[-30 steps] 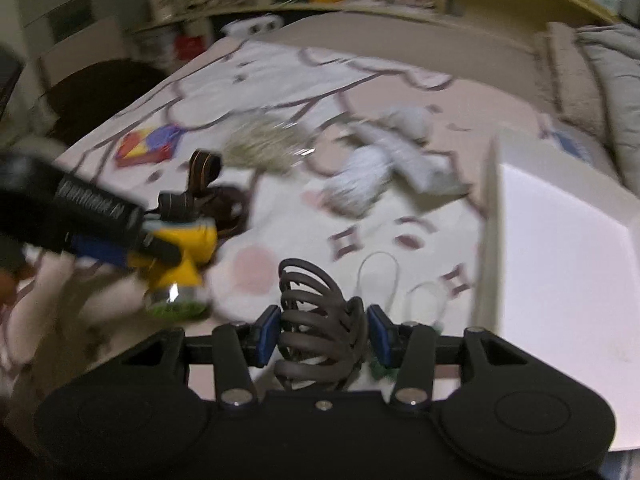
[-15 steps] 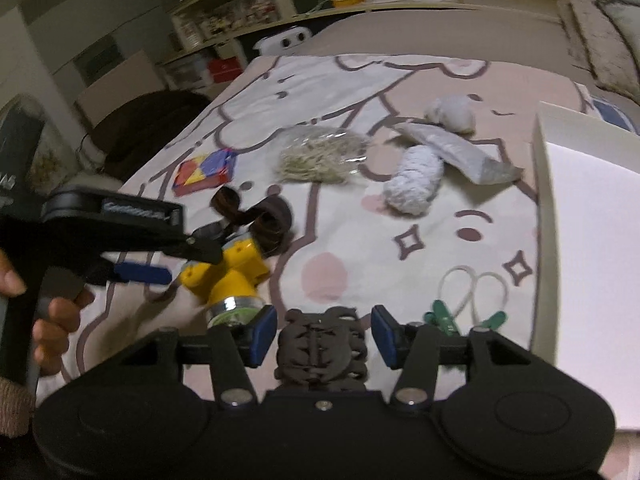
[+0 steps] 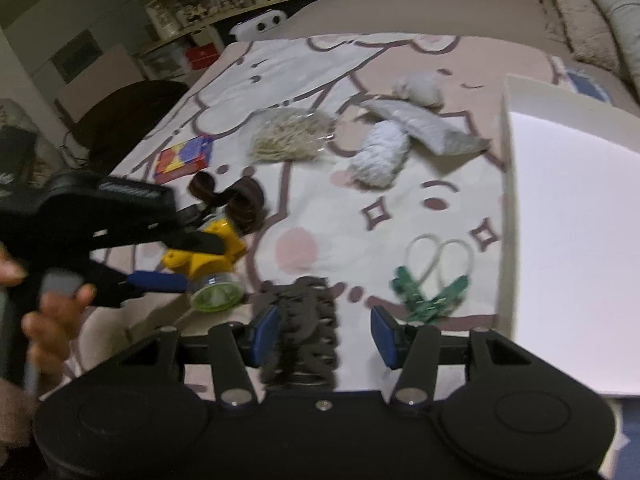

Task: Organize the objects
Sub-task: 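Lift the headlamp with the left tool while the right tool grasps the brown claw clip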

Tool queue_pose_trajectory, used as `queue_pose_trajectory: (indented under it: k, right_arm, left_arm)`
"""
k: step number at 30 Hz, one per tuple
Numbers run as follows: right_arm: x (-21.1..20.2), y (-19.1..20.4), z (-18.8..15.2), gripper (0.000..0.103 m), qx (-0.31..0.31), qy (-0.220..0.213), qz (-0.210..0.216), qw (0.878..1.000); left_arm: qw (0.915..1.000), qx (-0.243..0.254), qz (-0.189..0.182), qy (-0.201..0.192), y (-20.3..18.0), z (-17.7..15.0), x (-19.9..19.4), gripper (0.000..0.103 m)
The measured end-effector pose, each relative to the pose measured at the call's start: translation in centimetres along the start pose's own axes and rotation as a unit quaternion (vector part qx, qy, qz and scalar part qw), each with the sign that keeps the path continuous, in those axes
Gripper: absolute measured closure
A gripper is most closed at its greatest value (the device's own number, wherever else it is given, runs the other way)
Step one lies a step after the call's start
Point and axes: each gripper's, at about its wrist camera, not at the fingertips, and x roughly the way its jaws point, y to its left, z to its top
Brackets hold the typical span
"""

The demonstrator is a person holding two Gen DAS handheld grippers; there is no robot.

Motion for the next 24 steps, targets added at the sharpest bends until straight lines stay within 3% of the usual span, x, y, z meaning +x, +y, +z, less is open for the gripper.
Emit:
queue_pose_trajectory:
  k: [12,24]
  right_arm:
    - [3.1,3.3,-0.8,0.049,-0.056,0.017,-0.011,0.998]
    - [4.4,3.5,-0.5,0.051,-0.056,0.011,-0.032,0.998]
  left_arm:
    - [0.9943,-0.105,0.002,0.017,1.9,1.0,1.8,0.062]
    - [0.9983,-0.053,0.026,0.004,0.8,0.6,2.9,0.061]
